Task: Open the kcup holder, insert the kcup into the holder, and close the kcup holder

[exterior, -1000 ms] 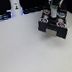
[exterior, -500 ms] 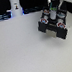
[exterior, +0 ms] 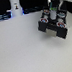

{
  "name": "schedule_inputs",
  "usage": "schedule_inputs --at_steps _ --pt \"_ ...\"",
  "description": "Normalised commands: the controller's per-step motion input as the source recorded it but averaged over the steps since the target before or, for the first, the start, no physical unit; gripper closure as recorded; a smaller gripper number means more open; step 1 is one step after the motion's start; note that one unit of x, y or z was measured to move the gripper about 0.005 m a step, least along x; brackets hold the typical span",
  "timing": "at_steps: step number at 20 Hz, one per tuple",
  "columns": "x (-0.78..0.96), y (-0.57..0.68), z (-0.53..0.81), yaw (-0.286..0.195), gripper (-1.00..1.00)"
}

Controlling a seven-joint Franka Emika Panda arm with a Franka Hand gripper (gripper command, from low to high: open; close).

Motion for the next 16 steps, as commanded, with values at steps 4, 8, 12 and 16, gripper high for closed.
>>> schedule_inputs --at_steps 4,8,12,16 --pt "0.0 0.03 -0.25 0.044 1.0" --pt "0.05 0.06 -0.15 0.029 1.0" --pt "0.09 0.09 -0.13 0.024 1.0" --pt "0.1 0.11 -0.16 0.029 1.0"
